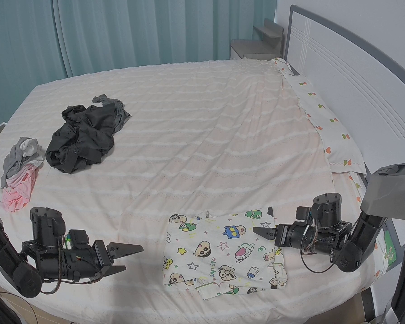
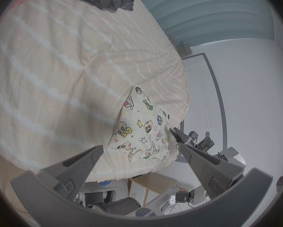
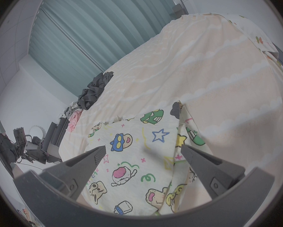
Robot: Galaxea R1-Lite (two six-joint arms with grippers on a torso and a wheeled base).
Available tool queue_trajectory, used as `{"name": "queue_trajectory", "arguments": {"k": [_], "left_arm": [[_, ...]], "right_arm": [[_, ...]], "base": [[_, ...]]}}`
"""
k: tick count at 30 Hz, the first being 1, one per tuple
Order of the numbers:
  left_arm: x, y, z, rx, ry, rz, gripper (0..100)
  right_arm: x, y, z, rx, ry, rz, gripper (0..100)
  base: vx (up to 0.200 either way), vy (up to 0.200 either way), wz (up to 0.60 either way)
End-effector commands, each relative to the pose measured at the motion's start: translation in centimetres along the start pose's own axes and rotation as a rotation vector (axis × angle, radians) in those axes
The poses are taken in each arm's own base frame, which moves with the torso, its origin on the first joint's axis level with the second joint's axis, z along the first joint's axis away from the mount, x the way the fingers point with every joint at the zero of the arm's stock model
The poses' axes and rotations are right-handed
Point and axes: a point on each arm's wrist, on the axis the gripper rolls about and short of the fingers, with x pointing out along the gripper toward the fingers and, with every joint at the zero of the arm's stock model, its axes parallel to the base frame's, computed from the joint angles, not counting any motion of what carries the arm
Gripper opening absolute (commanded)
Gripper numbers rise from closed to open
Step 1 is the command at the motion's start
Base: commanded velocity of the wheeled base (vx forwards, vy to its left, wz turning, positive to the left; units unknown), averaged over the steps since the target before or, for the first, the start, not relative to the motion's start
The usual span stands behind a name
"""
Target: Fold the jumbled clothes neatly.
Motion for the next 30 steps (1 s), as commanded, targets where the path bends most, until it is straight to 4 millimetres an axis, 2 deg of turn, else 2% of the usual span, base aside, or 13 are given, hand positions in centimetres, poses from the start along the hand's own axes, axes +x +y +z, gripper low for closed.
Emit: {"name": "queue_trajectory", "arguments": {"k": [1,13,14,25,29,30], "left_arm": [[0.1,0.1,0.0,-0.002,0.002,0.003,100],[0.1,0.0,0.0,-0.002,0.001,0.002,100],[0.1,0.0,0.0,-0.002,0.002,0.001,100],[0.1,0.1,0.1,-0.002,0.001,0.003,100],[0.1,0.1,0.1,-0.002,0.001,0.003,100],[0.1,0.1,0.1,-0.002,0.001,0.003,100]], "right_arm": [[0.6,-0.5,-0.2,0.005,0.007,-0.009,100],[1.9,-0.7,-0.6,0.002,0.022,-0.007,100],[2.0,-0.7,-0.5,0.003,0.018,-0.005,0],[2.0,-0.8,0.1,0.005,-0.006,-0.001,0],[1.7,-0.7,0.7,0.004,-0.039,0.002,0],[1.4,-0.8,1.4,0.002,-0.076,0.008,0]], "base": [[0.0,0.0,0.0],[0.0,0.0,0.0],[0.0,0.0,0.0],[0.0,0.0,0.0],[0.0,0.0,0.0],[0.0,0.0,0.0]]}}
